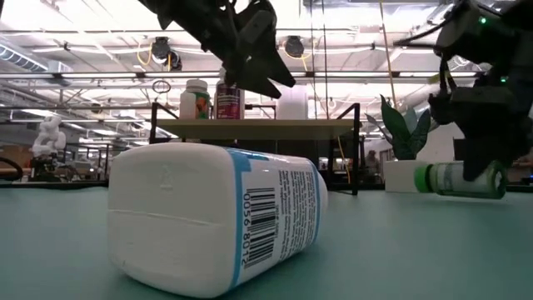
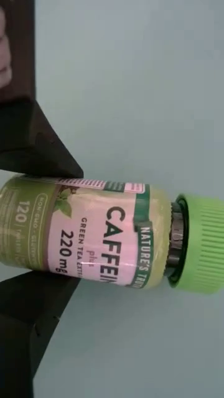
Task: Pick and place medicine bottles onto shelf by color
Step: Put the green medicine bottle on the shelf
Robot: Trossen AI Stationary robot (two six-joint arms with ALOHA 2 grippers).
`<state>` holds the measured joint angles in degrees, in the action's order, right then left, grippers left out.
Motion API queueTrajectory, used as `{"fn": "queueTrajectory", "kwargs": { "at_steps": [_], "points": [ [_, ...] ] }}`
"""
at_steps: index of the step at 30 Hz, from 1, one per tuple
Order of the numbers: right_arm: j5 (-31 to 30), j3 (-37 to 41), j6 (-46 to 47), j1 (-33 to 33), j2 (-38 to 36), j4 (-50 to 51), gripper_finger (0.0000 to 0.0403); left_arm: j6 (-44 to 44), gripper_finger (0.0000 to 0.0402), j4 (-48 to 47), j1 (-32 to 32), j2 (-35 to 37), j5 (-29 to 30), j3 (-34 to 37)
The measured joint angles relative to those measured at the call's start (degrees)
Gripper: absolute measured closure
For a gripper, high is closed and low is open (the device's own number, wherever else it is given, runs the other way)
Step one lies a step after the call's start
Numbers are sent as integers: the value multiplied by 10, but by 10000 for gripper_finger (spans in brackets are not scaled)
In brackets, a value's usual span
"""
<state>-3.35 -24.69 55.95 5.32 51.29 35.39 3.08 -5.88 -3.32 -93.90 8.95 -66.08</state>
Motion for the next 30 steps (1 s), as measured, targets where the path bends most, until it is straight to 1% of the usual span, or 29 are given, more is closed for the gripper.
{"fn": "queueTrajectory", "kwargs": {
  "at_steps": [2, 4, 8, 10, 12, 14, 19, 23, 24, 26, 27, 29, 30],
  "points": [
    [25, 0, -24, 0, 0, -41, 204, -2, 64, 0, 1, 0, 0, 0],
    [68, 0, -60, 0, -2, -114, 204, -10, 64, 0, 1, 0, -1, 0],
    [142, 0, -155, 0, -2, -318, 190, -21, 64, 5, 5, 0, -3, 0],
    [183, 7, -202, 0, 2, -432, 188, -39, 64, 18, 12, 0, -26, 0],
    [227, 21, -233, 0, 7, -530, 188, -67, 64, 34, 26, 0, -65, 0],
    [275, 38, -255, 0, 18, -615, 189, -103, 64, 48, 44, 0, -91, 0],
    [406, 90, -308, 0, 47, -783, 185, -217, 64, 112, 94, 0, -101, 0],
    [472, 107, -310, -12, 81, -896, 183, -261, 65, 170, 124, 0, -110, 0],
    [481, 108, -310, -15, 93, -912, 183, -265, 65, 187, 127, -3, -117, 0],
    [478, 104, -316, -20, 117, -931, 183, -263, 65, 218, 128, -7, -124, 0],
    [460, 100, -323, -23, 131, -934, 182, -255, 65, 232, 128, -8, -123, 0],
    [395, 90, -348, -27, 160, -935, 182, -235, 64, 259, 122, -18, -116, -1],
    [364, 88, -361, -28, 172, -933, 182, -225, 64, 256, 119, -21, -110, -1]
  ]
}}
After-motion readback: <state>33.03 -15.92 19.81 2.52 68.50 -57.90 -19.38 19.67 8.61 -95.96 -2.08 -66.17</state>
